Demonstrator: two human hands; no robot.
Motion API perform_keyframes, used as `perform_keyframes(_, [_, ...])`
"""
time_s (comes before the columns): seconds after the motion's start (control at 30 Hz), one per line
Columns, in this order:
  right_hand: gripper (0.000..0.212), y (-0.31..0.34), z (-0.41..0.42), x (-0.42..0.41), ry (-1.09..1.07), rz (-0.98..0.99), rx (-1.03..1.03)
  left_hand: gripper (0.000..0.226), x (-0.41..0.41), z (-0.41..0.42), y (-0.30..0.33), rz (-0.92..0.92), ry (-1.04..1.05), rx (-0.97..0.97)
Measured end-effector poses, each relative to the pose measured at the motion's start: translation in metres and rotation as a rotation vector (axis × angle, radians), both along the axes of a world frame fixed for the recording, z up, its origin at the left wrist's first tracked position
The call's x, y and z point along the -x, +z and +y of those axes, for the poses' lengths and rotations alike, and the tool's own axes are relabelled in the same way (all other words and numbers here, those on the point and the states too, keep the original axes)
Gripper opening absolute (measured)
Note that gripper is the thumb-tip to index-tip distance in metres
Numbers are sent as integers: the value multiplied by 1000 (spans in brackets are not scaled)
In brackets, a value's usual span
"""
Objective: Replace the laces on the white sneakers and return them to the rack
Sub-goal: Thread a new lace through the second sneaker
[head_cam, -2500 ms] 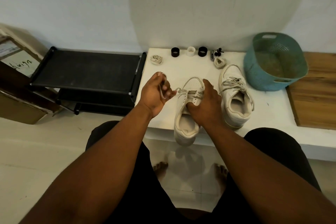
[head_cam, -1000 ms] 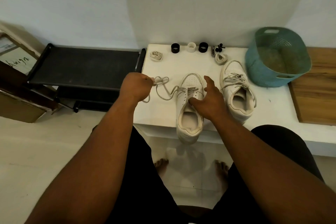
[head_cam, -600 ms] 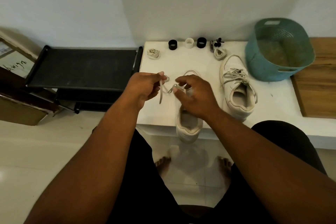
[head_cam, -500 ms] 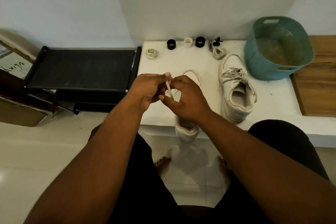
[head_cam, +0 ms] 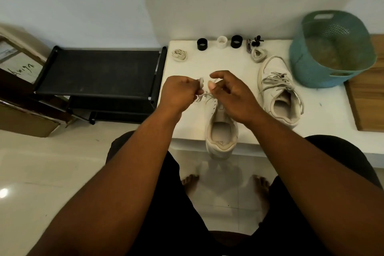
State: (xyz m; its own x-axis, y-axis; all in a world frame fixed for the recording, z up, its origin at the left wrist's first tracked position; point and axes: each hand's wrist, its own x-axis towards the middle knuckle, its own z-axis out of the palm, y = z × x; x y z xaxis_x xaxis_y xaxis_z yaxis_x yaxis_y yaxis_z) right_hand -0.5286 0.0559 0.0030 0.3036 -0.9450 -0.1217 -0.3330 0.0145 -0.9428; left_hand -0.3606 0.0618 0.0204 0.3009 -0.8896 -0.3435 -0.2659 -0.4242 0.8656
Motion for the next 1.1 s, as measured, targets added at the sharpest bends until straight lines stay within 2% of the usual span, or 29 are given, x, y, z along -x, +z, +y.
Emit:
perform_keyframes(0.07, [49,-1,5,-8,28,-24,-8,11,8,0,-2,-120,-104,95])
perform_keyframes(0.1, [48,1,6,-10,5,-61,-15,12,10,0,-1,-158,-126,126])
perform_keyframes(0.2, [27,7,3,-10,-120,-209,-75,20,9,-3,1,-185,-132,159])
perform_keyframes(0.3, [13,8,-7,-1,-184,-317,-179,19,7,-4,1,-199,-179,163])
perform_keyframes(0.4, [18,11,-10,4,-130,-258,-244,10,7,-4,0,-234,-227,183])
perform_keyframes(0.5, [19,8,-9,3,-98,-222,-156,10,11,-5,0,-275,-290,211])
perform_keyframes(0.63, [6,4,-17,8,-270,-279,-111,8,12,-9,1,-213,-206,211])
perform_keyframes(0.77, [9,2,-28,21,-442,-305,-137,15,5,-13,-5,-271,-67,193])
perform_keyframes(0.87, [9,0,-31,25,-386,-197,-94,10,-1,-13,-10,-368,-9,170])
perform_keyframes(0.93, [14,1,-28,18,-272,-111,-51,13,3,-12,-10,-453,-26,306])
perform_keyframes(0.97, [16,2,-24,13,-195,-82,-17,15,7,-12,-10,-391,-76,387])
perform_keyframes(1.0, [17,2,-20,9,-116,-50,38,18,12,-12,-10,-249,-161,423])
perform_keyframes(1.07, [16,2,-16,3,-40,56,190,25,23,-10,-11,42,-379,386])
perform_keyframes(1.1, [13,2,-17,4,-46,102,244,27,26,-9,-13,91,-454,358])
